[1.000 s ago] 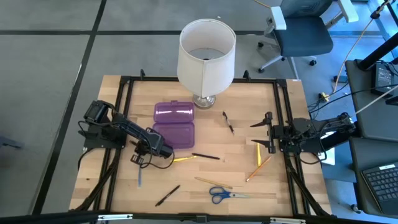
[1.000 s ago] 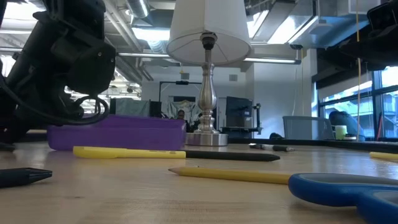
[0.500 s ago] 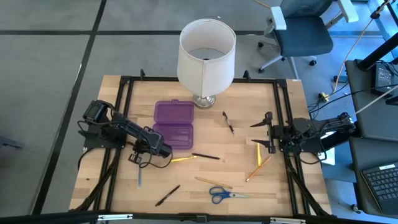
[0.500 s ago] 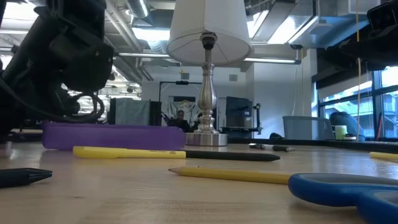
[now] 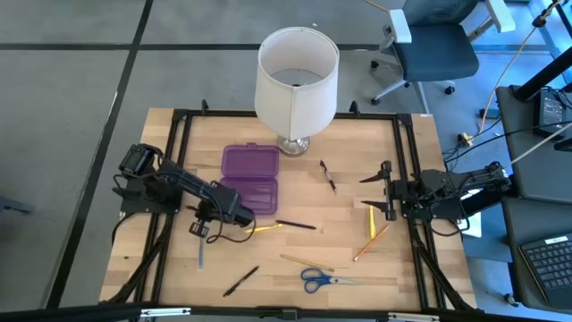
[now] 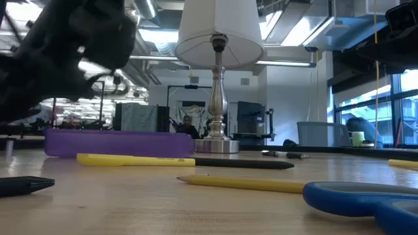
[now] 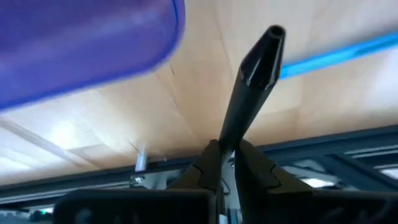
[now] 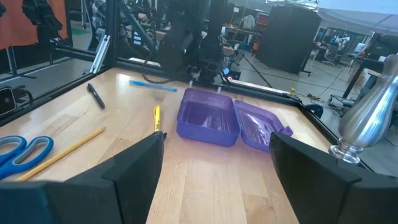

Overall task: Pick & place school supplies into a supply box
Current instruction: Put the top left black pen into the purple supply box

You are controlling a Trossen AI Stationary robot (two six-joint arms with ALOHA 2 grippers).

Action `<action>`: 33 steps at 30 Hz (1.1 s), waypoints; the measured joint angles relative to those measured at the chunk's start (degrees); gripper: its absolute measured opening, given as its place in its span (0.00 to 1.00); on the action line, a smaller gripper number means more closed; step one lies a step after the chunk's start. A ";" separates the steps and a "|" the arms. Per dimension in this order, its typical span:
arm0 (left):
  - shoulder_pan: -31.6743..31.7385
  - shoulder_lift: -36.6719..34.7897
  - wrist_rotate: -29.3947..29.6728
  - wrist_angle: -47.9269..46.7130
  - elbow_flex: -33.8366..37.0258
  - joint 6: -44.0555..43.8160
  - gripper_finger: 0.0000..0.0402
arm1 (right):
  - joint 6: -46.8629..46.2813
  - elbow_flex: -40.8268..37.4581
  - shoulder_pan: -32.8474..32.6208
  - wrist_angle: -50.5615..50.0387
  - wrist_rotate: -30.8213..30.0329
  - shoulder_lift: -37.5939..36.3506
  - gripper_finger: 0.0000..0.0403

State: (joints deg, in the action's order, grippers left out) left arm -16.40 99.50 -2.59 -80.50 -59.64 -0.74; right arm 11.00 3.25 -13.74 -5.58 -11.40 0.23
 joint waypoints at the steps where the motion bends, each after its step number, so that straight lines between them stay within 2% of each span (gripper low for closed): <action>1: 0.00 -0.22 0.04 -0.53 -1.23 -0.02 0.04 | 0.00 0.00 0.00 0.00 0.00 0.01 0.74; 8: 0.43 -0.56 1.52 -1.64 -10.33 0.00 0.04 | 0.00 0.00 0.02 0.00 0.00 0.01 0.74; 13: 2.12 -0.56 10.19 1.21 -15.39 0.53 0.04 | 0.00 0.00 0.01 0.00 0.00 0.00 0.74; 15: 3.18 -0.56 11.81 2.33 -16.68 1.55 0.04 | 0.00 0.00 0.01 0.00 0.00 0.00 0.74; 23: 9.48 2.66 6.86 7.85 -17.62 -1.17 0.04 | 0.00 0.00 0.00 0.00 0.00 0.02 0.74; 33: 14.47 10.10 7.45 6.81 -17.60 2.70 0.04 | 0.00 0.00 0.00 -0.02 0.00 0.01 0.74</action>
State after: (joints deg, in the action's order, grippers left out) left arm -1.94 109.60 4.86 -73.69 -77.23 1.97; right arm 11.01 3.25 -13.74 -5.61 -11.40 0.24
